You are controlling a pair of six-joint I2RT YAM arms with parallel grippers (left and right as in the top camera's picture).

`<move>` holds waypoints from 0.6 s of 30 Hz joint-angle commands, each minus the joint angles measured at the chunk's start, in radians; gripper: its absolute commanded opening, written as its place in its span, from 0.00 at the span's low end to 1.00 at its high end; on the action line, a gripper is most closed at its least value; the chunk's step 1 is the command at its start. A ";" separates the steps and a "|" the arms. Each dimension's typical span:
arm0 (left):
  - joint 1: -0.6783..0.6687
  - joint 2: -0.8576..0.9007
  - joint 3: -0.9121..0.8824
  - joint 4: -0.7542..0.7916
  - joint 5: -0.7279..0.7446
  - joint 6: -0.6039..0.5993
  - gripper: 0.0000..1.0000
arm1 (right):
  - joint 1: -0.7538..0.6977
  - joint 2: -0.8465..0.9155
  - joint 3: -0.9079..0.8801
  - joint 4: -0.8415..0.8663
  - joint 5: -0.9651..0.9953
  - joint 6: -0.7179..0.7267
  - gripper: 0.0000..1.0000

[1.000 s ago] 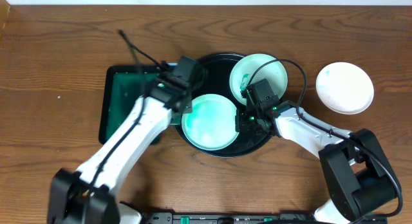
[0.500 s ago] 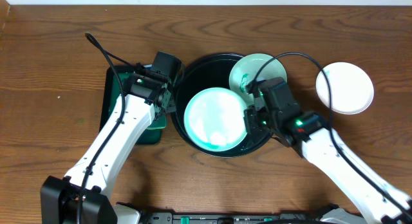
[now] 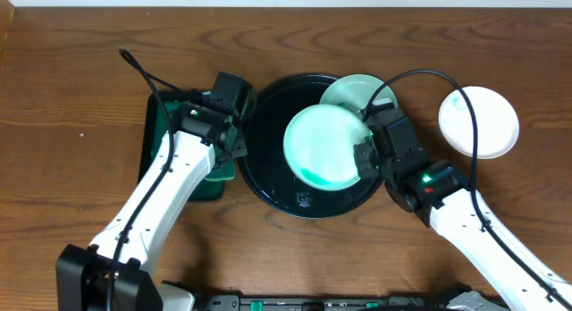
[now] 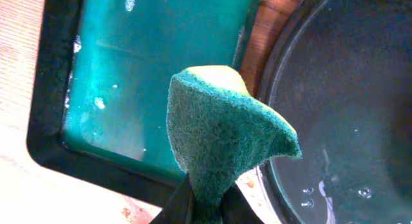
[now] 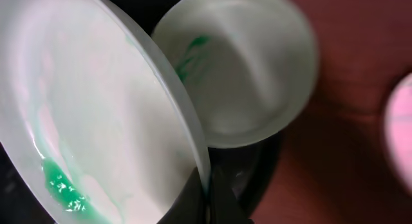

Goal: Clean dirty plates on tray and stack at the side
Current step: 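Lift the pale green plate upright with the right gripper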

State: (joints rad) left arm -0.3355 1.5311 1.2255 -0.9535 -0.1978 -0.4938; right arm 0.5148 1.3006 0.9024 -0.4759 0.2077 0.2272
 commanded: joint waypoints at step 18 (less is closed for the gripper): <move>0.008 0.065 0.007 0.013 -0.002 0.003 0.07 | 0.293 -0.008 0.031 0.163 0.583 -0.462 0.01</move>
State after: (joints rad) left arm -0.3355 1.5700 1.2255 -0.9459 -0.1852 -0.4938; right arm 0.7269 1.3010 0.9043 -0.3378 0.5671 -0.0963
